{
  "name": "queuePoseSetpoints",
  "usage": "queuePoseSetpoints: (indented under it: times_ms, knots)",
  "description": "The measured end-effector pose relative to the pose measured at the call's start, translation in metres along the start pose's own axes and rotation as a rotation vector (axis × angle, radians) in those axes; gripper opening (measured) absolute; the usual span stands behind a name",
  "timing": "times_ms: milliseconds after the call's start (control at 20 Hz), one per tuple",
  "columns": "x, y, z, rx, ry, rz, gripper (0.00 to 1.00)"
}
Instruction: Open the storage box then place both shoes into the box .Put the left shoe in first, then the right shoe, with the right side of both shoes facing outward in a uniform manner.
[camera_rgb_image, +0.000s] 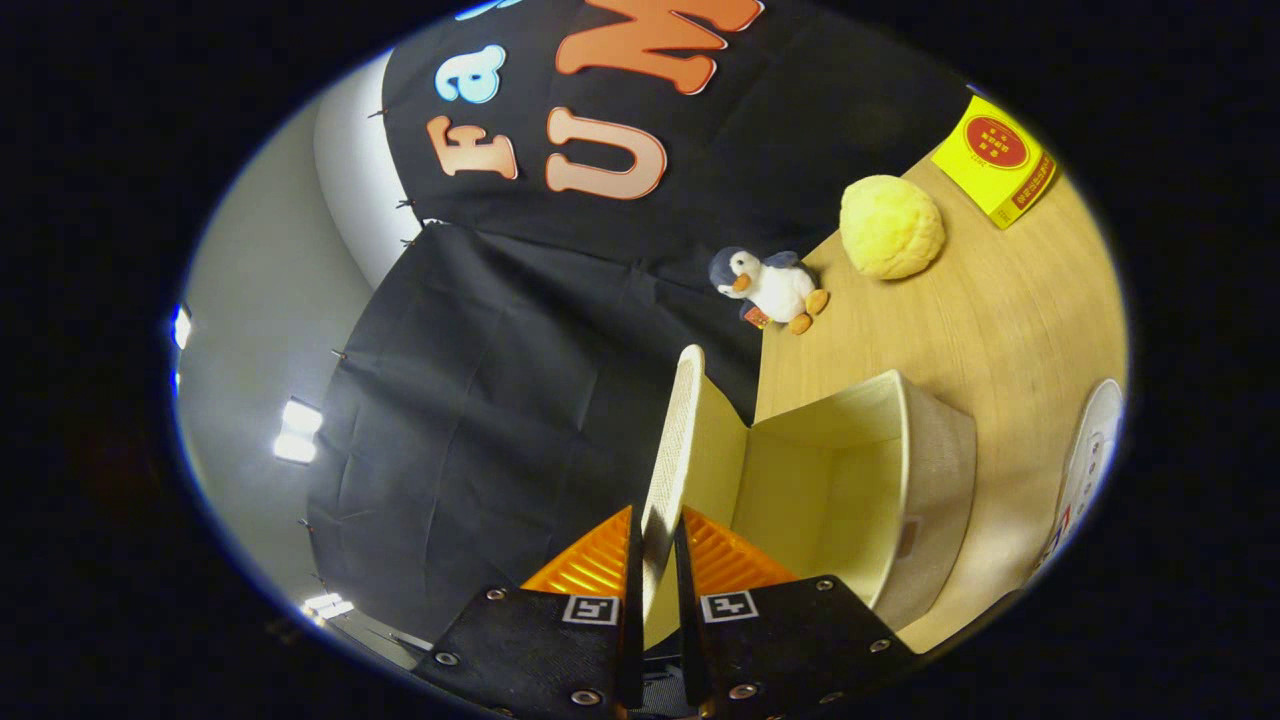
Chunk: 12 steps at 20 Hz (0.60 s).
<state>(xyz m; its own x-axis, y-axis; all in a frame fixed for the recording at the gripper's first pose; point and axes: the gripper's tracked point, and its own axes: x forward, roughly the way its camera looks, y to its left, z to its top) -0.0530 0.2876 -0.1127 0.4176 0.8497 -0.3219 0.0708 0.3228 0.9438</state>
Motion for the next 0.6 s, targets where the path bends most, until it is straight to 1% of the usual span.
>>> queuePoseSetpoints:
  times_ms: [100, 250, 400, 500, 600]
  knots:
    - [0.016, 0.018, -0.001, 0.007, -0.003, 0.020, 0.16]
    - [0.043, 0.043, -0.002, 0.005, -0.013, 0.039, 0.13]
    - [0.078, 0.069, -0.015, -0.031, 0.000, 0.053, 0.12]
    - [0.104, 0.078, -0.027, -0.056, 0.018, 0.041, 0.12]
    - [0.131, 0.080, -0.035, -0.053, 0.022, 0.011, 0.12]
